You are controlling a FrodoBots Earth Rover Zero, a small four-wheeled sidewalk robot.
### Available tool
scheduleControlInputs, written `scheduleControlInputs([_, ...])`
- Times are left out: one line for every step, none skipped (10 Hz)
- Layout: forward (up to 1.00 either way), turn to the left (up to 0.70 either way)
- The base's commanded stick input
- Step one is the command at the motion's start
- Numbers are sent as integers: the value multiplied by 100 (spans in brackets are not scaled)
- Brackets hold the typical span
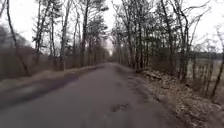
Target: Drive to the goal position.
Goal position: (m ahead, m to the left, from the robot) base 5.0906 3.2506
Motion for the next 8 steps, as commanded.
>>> scheduleControlInputs([85, 0])
scheduleControlInputs([85, 0])
scheduleControlInputs([85, 0])
scheduleControlInputs([85, 0])
scheduleControlInputs([85, 0])
scheduleControlInputs([85, 0])
scheduleControlInputs([85, 0])
scheduleControlInputs([85, 0])
